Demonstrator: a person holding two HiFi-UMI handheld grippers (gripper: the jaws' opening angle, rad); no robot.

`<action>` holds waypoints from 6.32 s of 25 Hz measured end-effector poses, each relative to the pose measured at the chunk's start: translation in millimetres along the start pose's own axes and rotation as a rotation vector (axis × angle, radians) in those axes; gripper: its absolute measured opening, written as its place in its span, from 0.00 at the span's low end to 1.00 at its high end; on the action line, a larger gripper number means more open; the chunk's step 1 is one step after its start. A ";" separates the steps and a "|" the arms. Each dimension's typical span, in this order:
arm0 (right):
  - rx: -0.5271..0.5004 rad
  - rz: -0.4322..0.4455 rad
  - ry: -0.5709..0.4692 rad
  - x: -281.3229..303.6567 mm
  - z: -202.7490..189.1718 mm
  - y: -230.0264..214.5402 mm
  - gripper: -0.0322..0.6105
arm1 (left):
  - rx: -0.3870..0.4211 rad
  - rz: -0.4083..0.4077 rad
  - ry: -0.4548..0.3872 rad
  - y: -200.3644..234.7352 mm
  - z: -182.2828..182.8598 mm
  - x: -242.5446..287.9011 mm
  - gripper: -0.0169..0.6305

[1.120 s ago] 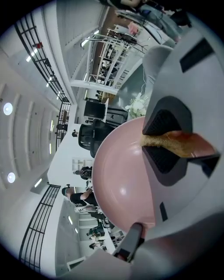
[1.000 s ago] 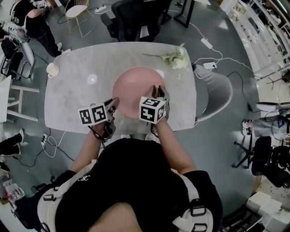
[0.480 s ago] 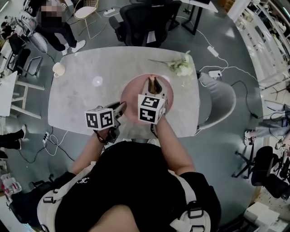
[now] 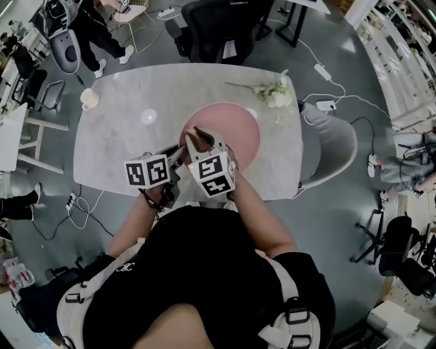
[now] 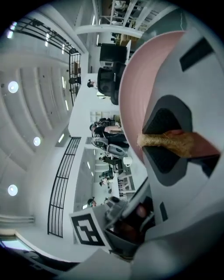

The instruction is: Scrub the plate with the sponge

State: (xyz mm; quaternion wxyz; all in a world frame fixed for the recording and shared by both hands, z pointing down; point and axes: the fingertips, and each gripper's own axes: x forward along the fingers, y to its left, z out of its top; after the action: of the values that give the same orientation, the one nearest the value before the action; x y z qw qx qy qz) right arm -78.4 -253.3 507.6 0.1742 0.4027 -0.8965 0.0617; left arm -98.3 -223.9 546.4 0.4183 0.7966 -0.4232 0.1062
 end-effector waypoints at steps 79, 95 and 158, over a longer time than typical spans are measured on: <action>-0.086 -0.036 0.059 0.9 -2.5 -1.9 0.17 | -0.087 -0.070 -0.070 -5.9 11.8 -12.3 0.12; 0.095 -0.350 0.100 -15.7 -22.2 -103.1 0.17 | -0.119 -0.101 -0.100 -3.7 21.8 -18.2 0.12; 0.262 -0.293 0.086 -50.7 -49.8 -78.0 0.17 | -0.354 -0.085 -0.060 43.7 -8.6 -8.4 0.13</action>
State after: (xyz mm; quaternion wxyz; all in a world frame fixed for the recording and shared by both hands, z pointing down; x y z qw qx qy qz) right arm 23.9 -257.3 533.4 0.1657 0.5449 -0.8044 0.1691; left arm -135.3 -225.3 572.6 0.5435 0.7305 -0.4133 -0.0116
